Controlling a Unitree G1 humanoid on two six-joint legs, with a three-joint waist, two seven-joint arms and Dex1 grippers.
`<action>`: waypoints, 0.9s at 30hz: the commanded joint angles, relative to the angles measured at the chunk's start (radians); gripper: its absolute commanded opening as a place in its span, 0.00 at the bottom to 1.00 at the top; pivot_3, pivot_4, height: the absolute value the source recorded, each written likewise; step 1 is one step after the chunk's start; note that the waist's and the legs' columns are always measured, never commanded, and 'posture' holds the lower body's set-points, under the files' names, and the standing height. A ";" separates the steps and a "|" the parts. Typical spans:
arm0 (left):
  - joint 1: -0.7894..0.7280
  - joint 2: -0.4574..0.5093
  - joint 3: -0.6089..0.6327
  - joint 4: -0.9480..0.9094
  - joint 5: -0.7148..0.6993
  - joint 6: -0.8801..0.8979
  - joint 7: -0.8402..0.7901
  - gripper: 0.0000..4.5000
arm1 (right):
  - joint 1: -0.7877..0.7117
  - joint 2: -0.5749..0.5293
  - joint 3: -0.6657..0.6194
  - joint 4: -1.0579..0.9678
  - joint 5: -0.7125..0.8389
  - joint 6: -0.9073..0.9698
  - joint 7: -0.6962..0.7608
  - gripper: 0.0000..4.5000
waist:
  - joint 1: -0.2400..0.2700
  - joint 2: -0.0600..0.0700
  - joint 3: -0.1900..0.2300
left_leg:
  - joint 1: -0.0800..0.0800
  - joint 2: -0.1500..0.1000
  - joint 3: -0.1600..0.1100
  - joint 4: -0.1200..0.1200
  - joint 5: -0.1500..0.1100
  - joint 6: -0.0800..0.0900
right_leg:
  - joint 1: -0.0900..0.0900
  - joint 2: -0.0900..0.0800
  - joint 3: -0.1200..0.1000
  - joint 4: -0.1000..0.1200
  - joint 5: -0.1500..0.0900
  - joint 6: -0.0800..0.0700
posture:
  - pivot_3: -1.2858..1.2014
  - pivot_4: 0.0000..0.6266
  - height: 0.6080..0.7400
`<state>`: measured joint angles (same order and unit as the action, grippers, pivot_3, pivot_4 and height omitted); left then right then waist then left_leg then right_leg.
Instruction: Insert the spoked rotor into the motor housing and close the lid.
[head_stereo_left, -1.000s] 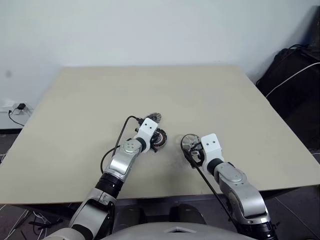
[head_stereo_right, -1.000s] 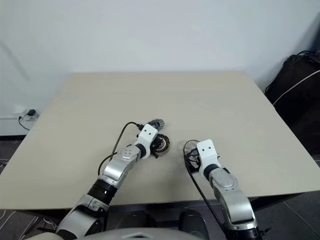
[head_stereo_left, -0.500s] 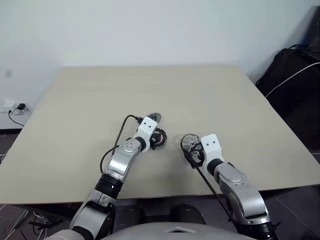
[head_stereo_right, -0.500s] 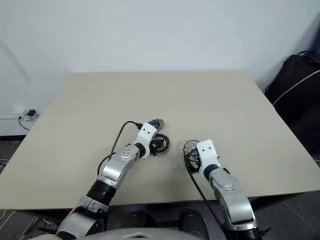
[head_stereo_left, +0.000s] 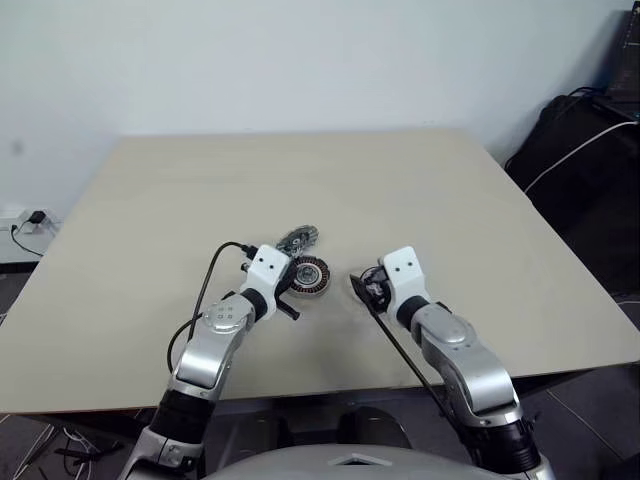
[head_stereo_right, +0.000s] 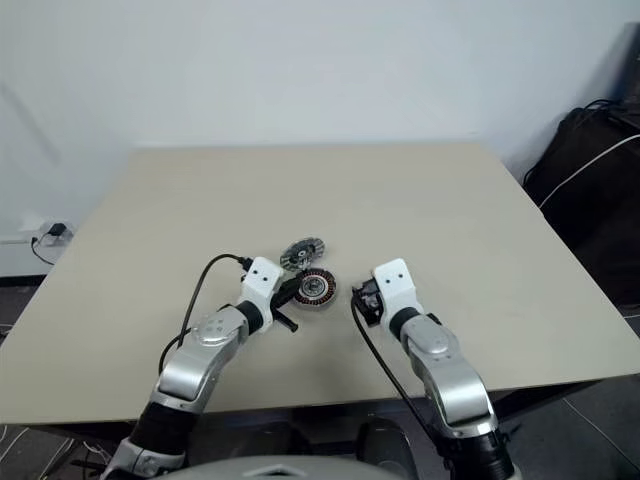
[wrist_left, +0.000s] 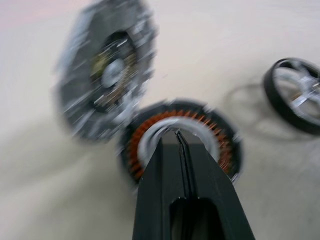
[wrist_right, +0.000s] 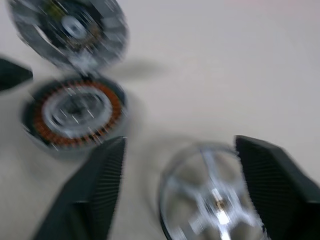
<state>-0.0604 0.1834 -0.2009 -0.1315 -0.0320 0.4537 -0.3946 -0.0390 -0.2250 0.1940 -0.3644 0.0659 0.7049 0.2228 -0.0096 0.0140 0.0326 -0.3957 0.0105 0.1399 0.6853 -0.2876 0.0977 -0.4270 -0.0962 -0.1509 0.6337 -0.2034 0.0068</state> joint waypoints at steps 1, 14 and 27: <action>0.048 0.008 0.030 -0.073 -0.035 -0.083 -0.013 0.00 | -0.071 0.009 0.048 0.047 -0.025 -0.023 0.014 0.49 | 0.000 0.000 0.000 | 0.000 0.000 0.000 0.000 0.000 0.000 | 0.000 0.000 0.000 0.000 0.000 0.000 | 0.52 0.00 1.00; 0.197 -0.002 0.031 -0.096 -0.005 -0.279 0.053 0.00 | -0.258 0.081 0.140 0.295 -0.081 -0.075 0.042 0.01 | -0.002 0.000 0.000 | 0.000 0.000 0.000 0.000 0.000 -0.001 | 0.000 0.000 0.000 0.001 0.000 -0.001 | 0.52 0.00 1.00; 0.240 0.031 0.050 -0.086 -0.037 -0.292 0.021 0.00 | -0.413 0.099 0.182 0.509 -0.119 -0.058 0.116 0.01 | -0.004 0.000 0.000 | 0.000 0.000 0.002 0.000 0.001 -0.002 | -0.002 -0.001 0.000 0.007 -0.001 -0.002 | 0.52 0.00 1.00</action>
<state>0.1818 0.2069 -0.1636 -0.1718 -0.0521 0.1668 -0.3663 -0.4241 -0.1299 0.3791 0.1526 -0.0469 0.6564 0.3295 -0.0139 0.0143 0.0327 -0.3954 0.0102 0.1417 0.6849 -0.2866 0.0956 -0.4292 -0.0970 -0.1505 0.6409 -0.2045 0.0046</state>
